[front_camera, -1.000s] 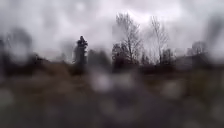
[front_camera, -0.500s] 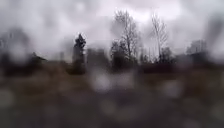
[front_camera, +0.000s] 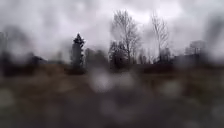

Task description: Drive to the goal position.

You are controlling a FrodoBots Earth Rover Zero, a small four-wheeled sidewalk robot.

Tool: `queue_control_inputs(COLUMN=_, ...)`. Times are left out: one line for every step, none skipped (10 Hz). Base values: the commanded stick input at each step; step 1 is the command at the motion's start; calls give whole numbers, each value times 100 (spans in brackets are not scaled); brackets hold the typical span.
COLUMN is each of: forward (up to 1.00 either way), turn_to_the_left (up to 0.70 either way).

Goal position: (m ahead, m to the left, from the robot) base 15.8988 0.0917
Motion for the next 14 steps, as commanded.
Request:
queue_control_inputs(forward=100, turn_to_the_left=0)
queue_control_inputs(forward=100, turn_to_the_left=0)
queue_control_inputs(forward=100, turn_to_the_left=0)
queue_control_inputs(forward=100, turn_to_the_left=0)
queue_control_inputs(forward=100, turn_to_the_left=0)
queue_control_inputs(forward=100, turn_to_the_left=0)
queue_control_inputs(forward=100, turn_to_the_left=0)
queue_control_inputs(forward=100, turn_to_the_left=0)
queue_control_inputs(forward=100, turn_to_the_left=0)
queue_control_inputs(forward=100, turn_to_the_left=0)
queue_control_inputs(forward=100, turn_to_the_left=0)
queue_control_inputs(forward=100, turn_to_the_left=0)
queue_control_inputs(forward=100, turn_to_the_left=0)
queue_control_inputs(forward=100, turn_to_the_left=0)
